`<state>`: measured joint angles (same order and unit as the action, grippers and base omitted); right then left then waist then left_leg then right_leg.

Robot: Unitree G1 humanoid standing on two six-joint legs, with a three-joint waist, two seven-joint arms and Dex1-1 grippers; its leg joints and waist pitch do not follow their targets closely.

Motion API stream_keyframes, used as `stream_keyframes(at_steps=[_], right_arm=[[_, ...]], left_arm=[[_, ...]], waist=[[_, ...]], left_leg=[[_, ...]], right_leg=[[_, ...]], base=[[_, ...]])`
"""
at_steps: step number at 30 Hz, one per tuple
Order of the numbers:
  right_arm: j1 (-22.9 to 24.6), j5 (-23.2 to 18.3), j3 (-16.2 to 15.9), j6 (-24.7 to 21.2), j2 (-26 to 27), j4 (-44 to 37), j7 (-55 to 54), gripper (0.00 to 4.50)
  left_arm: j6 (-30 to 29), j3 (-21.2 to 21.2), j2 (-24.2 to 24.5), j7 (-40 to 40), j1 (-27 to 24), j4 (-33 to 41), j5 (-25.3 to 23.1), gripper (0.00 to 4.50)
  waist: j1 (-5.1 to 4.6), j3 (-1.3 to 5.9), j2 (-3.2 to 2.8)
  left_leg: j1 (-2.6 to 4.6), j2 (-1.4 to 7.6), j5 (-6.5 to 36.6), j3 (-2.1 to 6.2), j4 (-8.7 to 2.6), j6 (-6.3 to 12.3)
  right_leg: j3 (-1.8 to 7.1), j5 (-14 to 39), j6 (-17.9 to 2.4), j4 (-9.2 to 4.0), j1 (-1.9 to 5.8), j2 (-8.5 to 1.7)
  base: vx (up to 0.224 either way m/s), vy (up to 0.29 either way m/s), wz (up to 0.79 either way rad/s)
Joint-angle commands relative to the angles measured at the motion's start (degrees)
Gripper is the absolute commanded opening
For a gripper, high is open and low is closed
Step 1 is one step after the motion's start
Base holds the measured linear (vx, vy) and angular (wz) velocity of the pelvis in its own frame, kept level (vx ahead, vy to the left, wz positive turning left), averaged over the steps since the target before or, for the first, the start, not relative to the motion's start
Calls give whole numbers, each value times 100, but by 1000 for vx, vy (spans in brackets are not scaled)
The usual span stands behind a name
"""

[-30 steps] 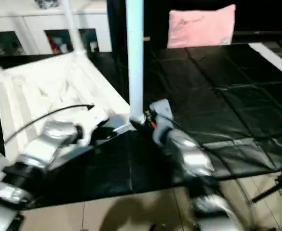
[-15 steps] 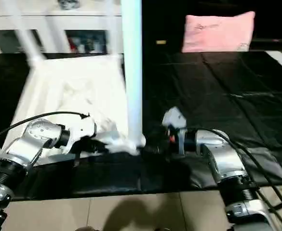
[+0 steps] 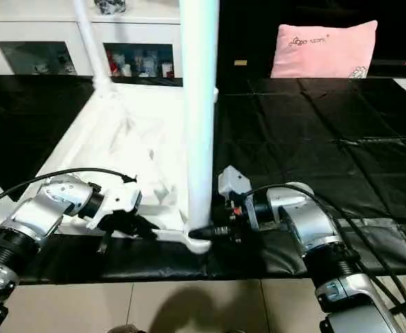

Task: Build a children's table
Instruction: Rotate leg to tighten

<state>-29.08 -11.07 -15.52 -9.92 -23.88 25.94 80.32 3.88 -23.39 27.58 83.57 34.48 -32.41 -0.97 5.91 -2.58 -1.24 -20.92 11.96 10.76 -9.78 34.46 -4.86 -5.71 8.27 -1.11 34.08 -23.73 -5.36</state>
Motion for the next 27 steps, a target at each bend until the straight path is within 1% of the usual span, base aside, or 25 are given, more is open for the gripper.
stream_keyframes(at_steps=[1, 2, 3, 4, 6, 8, 9, 11, 13, 14, 15, 16, 17, 18, 19, 20, 21, 22, 23, 24, 25, 26, 27], right_arm=[[-22, -61, -38, -78, -53, -57, 119, 338], [-12, -75, -55, -83, -58, -59, 174, 322], [-12, -75, -55, -83, -58, -59, 174, 311], [-14, -83, -59, -71, -50, -34, 214, 311], [2, -100, -68, -52, -36, -16, 273, 292], [9, -114, -80, -60, -32, -7, 318, 270], [17, -123, -85, -79, -33, -19, 329, 258], [35, -145, -91, -124, -37, -50, 360, 258], [87, -179, -96, -193, -50, -128, 394, 234], [101, -186, -95, -204, -50, -144, 391, 229], [174, -224, -88, -262, -47, -227, 370, 227], [194, -234, -85, -277, -45, -248, 361, 223], [194, -234, -85, -277, -45, -248, 361, 220], [264, -262, -40, -319, -14, -320, 263, 218], [264, -262, -40, -319, -14, -320, 263, 217], [341, -291, 31, -386, 34, -393, 115, 217], [462, -214, 157, -386, 167, -448, -369, 216], [493, -192, 187, -385, 200, -463, -494, 215], [548, -153, 243, -385, 259, -491, -719, 212], [625, -44, 335, -428, 408, -494, -1220, 210], [656, 6, 371, -450, 472, -493, -1435, 210], [683, 69, 449, -497, 633, -455, -1837, 209], [704, 144, 558, -559, 890, -380, -2400, 207]], left_arm=[[144, -238, -45, 307, 113, 147, -91, 0], [159, -239, -45, 321, 118, 132, -90, 0], [159, -239, -45, 321, 118, 132, -90, 0], [170, -240, -43, 336, 121, 121, -84, 0], [180, -244, -40, 360, 123, 105, -75, 0], [184, -247, -37, 374, 126, 97, -70, 0], [179, -245, -36, 377, 127, 93, -66, 0], [174, -235, -39, 382, 130, 78, -60, 0], [160, -206, -48, 350, 132, 44, -52, 0], [145, -194, -50, 332, 130, 41, -48, 0], [66, -136, -60, 237, 121, 24, -28, 0], [41, -119, -62, 209, 118, 21, -21, 0], [41, -119, -62, 209, 118, 21, -21, 0], [-75, -21, -91, 71, 93, 29, 31, 0], [-75, -21, -91, 71, 93, 29, 31, 0], [-213, 83, -116, -85, 65, 44, 77, 0], [-452, 262, -140, -410, 29, 56, 117, 0], [-511, 306, -145, -489, 20, 59, 126, 0], [-616, 385, -155, -632, 4, 65, 140, 0], [-822, 556, -184, -933, -21, 91, 183, 0], [-908, 630, -198, -1061, -31, 104, 203, 0], [-1093, 747, -240, -1313, -38, 147, 212, 0], [-1397, 909, -322, -1694, -40, 225, 220, 0]], waist=[[-35, 396, 53], [-34, 395, 48], [-35, 397, 57], [-33, 394, 56], [-34, 401, 51], [-36, 402, 58], [-33, 404, 43], [-36, 401, 40], [-36, 396, 46], [-32, 399, 47], [-32, 397, 30], [-35, 396, 39], [-28, 399, 36], [-34, 399, 27], [-34, 395, 31], [-34, 393, 32], [-27, 392, 31], [-36, 377, 39], [-55, 371, 28], [-84, 364, 21], [-107, 354, 30], [-147, 340, 38], [-191, 330, 27]], left_leg=[[39, 135, 1112, -25, -409, 343], [43, 136, 1119, -25, -411, 333], [39, 132, 1114, -27, -410, 329], [37, 133, 1111, -25, -413, 326], [33, 136, 1083, -22, -411, 329], [32, 132, 1063, -23, -408, 330], [31, 134, 1050, -22, -407, 332], [32, 133, 1072, -21, -409, 327], [39, 131, 1136, -24, -412, 307], [43, 133, 1121, -22, -414, 307], [40, 133, 1114, -19, -416, 301], [40, 132, 1129, -21, -415, 298], [47, 134, 1131, -20, -416, 295], [45, 133, 1146, -18, -418, 295], [44, 133, 1141, -23, -419, 290], [47, 134, 1189, -19, -421, 282], [63, 138, 1188, -25, -417, 257], [56, 131, 1224, -28, -425, 247], [48, 118, 1301, -17, -439, 198], [39, 106, 1355, 0, -449, 129], [36, 93, 1408, 3, -457, 106], [46, 81, 1519, 5, -454, 74], [17, 65, 1551, 28, -459, 16]], right_leg=[[276, 1685, -1130, -352, 339, -287], [276, 1692, -1131, -355, 333, -285], [275, 1691, -1126, -354, 339, -280], [276, 1702, -1124, -354, 338, -283], [274, 1659, -1128, -348, 340, -283], [274, 1639, -1134, -343, 343, -281], [274, 1610, -1146, -343, 342, -284], [272, 1615, -1149, -345, 341, -279], [274, 1716, -1123, -360, 339, -280], [275, 1703, -1118, -355, 339, -278], [275, 1691, -1112, -358, 341, -279], [274, 1702, -1107, -362, 343, -277], [274, 1707, -1106, -361, 339, -278], [274, 1701, -1114, -357, 339, -276], [276, 1688, -1111, -361, 340, -274], [275, 1738, -1115, -366, 336, -276], [286, 1730, -1112, -362, 321, -283], [286, 1789, -1093, -380, 320, -275], [276, 2008, -1013, -401, 333, -280], [267, 2207, -936, -409, 333, -282], [253, 2347, -876, -434, 330, -270], [246, 2670, -755, -477, 322, -278], [222, 2917, -656, -498, 331, -287]], base=[[0, 0, 0], [0, 0, 0], [0, 0, 0], [0, 0, 0], [0, 0, 0], [0, 0, 0], [0, 0, 0], [0, 0, 0], [0, 0, 0], [0, 0, 0], [0, 0, 0], [0, 0, 0], [0, 0, 0], [0, 0, 0], [0, 0, 0], [0, 0, 0], [0, 0, 0], [0, 0, 0], [0, 0, 0], [0, 0, 0], [0, 0, 0], [0, 0, 0], [0, 0, 0]])
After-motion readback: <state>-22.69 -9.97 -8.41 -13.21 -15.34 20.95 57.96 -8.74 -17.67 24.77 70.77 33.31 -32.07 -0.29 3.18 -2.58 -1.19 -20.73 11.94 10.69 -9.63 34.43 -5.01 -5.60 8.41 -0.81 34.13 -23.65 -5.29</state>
